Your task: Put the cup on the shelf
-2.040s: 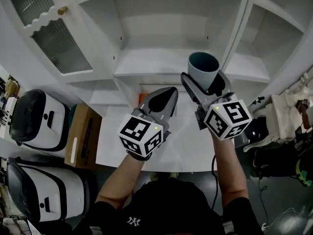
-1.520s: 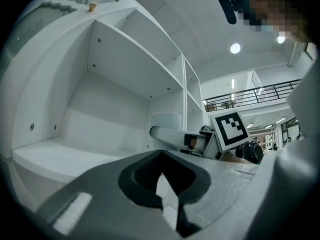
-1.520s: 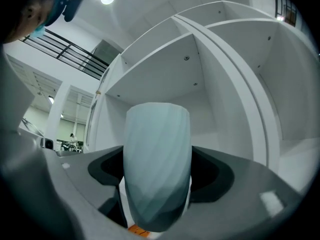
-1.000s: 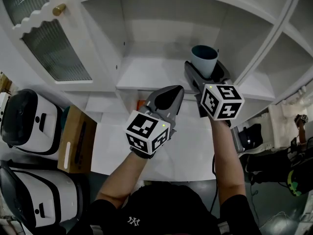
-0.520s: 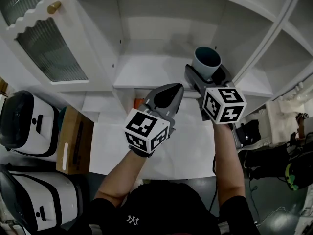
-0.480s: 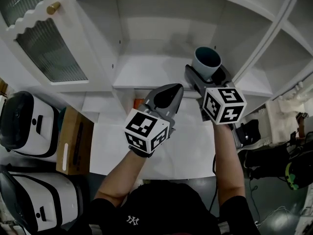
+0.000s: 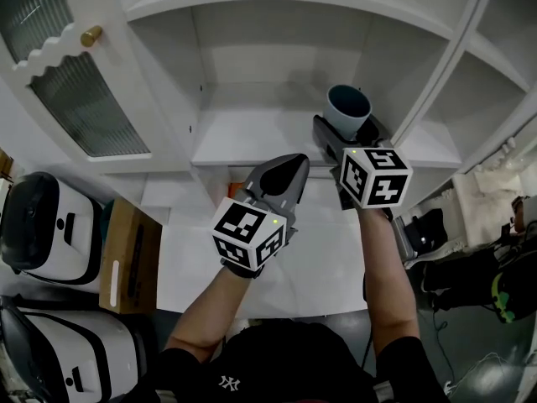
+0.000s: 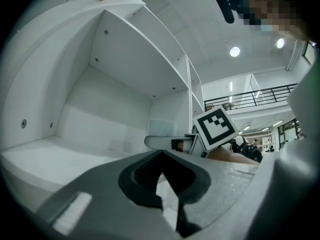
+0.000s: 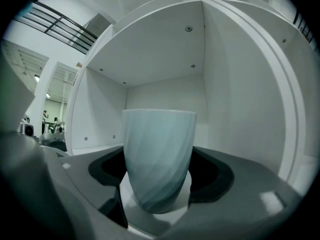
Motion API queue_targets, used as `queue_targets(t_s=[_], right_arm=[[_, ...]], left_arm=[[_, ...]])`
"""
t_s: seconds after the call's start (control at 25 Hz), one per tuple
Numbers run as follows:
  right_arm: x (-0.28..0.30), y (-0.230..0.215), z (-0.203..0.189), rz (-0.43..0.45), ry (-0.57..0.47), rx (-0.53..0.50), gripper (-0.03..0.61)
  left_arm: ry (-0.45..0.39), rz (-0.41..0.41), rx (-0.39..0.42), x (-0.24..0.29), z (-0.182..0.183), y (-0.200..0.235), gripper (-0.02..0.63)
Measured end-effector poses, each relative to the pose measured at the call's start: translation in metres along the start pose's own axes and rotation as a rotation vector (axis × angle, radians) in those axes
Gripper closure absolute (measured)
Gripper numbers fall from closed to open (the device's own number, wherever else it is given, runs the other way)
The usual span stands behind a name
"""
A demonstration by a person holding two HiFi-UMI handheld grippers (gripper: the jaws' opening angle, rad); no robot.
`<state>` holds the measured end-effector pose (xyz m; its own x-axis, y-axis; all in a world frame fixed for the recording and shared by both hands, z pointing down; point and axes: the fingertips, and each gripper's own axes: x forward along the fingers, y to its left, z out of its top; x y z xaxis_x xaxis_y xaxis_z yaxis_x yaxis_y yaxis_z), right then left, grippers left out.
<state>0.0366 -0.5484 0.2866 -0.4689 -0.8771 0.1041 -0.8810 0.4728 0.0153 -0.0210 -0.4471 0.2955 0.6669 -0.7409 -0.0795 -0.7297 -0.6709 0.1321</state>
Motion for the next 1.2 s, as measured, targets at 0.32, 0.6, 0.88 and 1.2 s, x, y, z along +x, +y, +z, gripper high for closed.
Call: queue_targets(t_s=[0.32,0.6,0.88,1.2], right_arm=[[0.017,-0.014,-0.005,-0.055,0.052,-0.001,0.198],[0.013,-0.010,-0.006,-0.040,0.055,-0.006,0.135],[-0.013,-0.002,-0.004,-0.048,0.023,0.025,0.140],[-0.048,0.013,-0.014,-0.020,-0.004,0.058,0.189]], left_arm=[[-0.001,0.000,-0.005,0.000,0.001,0.002,0.614],[0.008,-0.004,-0.011,-0.002,-0.003,0.001,0.614],[0.018,-0.010,-0.012,-0.009,-0.005,-0.001,0.614],[0.033,-0.018,-0.012,-0.020,-0.010,-0.007,0.614]])
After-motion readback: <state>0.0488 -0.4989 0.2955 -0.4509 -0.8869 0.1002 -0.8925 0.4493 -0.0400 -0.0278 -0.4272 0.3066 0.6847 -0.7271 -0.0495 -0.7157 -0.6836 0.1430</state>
